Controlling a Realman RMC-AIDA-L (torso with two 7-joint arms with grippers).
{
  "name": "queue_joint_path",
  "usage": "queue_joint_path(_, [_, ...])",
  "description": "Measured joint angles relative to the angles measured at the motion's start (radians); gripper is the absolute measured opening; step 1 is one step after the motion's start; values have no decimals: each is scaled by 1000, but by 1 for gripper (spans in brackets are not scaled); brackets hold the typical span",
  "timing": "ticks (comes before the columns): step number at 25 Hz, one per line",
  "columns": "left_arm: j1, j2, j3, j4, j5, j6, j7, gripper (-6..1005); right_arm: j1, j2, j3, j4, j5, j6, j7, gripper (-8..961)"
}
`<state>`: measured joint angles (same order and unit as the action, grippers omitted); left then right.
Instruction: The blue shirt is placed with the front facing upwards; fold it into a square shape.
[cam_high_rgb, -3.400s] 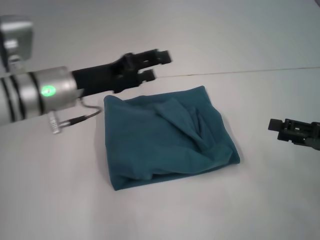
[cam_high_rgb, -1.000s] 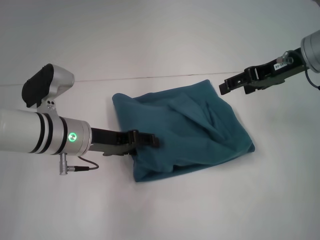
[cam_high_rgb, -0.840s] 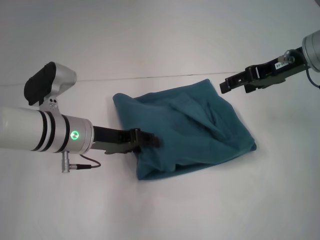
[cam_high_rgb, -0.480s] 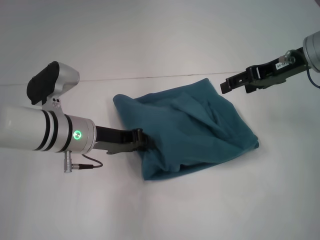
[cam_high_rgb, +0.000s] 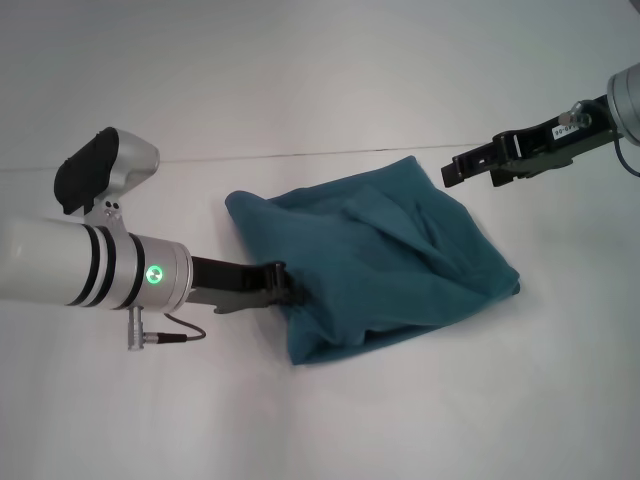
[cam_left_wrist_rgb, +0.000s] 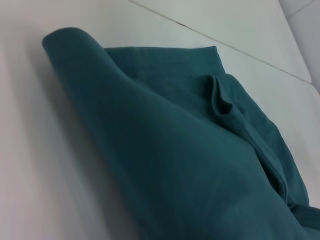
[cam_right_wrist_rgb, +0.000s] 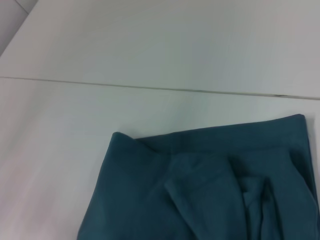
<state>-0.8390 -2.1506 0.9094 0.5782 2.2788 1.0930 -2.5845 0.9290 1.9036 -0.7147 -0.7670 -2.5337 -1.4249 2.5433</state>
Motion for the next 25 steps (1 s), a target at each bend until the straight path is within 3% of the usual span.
queue_joint_path(9, [80, -2, -4, 74, -8, 210, 13, 33, -2, 0, 0, 1, 8, 2, 0, 924])
queue_joint_path(10, [131, -9, -5, 133, -8, 271, 9, 33, -2, 0, 0, 2, 9, 3, 0, 924])
queue_joint_path(14, [199, -8, -18, 192, -4, 342, -1, 33, -2, 0, 0, 2, 9, 1, 0, 924])
queue_joint_path(19, [257, 25, -107, 218, 48, 377, -6, 32, -7, 0, -1, 2, 9, -2, 0, 924])
queue_joint_path(25, [227, 72, -280, 219, 148, 362, 11, 32, -9, 2, 0, 2, 9, -3, -10, 924])
